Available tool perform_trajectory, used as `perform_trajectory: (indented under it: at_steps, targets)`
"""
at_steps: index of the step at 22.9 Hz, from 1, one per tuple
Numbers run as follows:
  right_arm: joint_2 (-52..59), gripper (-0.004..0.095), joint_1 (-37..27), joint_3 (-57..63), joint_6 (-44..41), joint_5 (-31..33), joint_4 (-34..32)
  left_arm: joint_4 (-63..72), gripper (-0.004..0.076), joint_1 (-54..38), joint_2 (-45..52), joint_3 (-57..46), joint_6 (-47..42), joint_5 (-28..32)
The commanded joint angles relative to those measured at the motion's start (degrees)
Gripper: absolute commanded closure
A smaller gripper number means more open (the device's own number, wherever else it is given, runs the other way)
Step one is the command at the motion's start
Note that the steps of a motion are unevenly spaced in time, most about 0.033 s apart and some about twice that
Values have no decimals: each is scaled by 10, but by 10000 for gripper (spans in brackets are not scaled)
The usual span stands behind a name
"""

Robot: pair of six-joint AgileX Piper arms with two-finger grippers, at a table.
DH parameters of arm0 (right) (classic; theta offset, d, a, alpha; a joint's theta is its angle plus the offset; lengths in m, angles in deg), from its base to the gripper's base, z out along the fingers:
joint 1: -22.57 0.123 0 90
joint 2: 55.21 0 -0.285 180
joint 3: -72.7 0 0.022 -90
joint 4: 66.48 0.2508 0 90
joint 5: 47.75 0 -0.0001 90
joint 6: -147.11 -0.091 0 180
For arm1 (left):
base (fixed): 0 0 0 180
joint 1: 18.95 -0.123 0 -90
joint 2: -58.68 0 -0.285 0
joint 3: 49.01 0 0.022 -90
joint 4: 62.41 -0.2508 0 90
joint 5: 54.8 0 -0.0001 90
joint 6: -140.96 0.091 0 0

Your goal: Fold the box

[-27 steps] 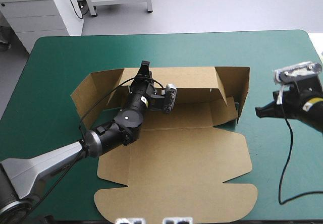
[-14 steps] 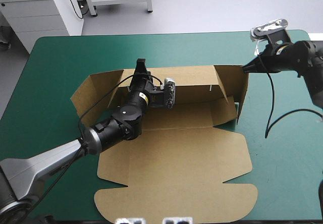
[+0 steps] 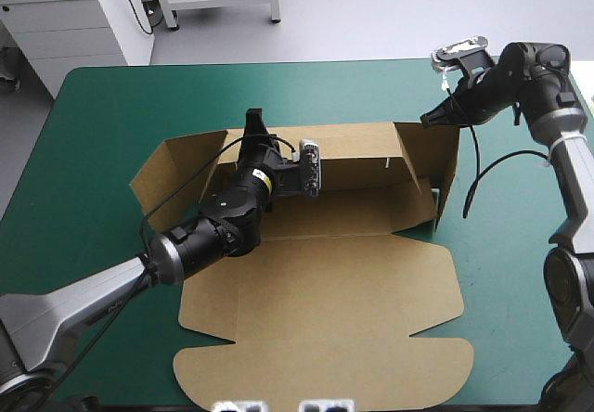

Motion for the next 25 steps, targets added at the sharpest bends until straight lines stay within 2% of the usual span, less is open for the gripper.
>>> perform_trajectory:
  at_steps: [1,3,9,18,25]
  targets:
    - [32,922,0,-20,6,54,17,33,731,1,15,7,-5,-3]
    - [32,922,0,-19,6,74,18,33,731,1,15,7,-5,-3]
    - [66,922,0,-9,5,74,51,40,731,-7,15,7,-5,-3]
    - [123,920,0,106,25,74,58,51,731,-23,15,7,-5,13]
    - [195,920,4,170,36,73,92,52,731,-23,15,7,-5,20]
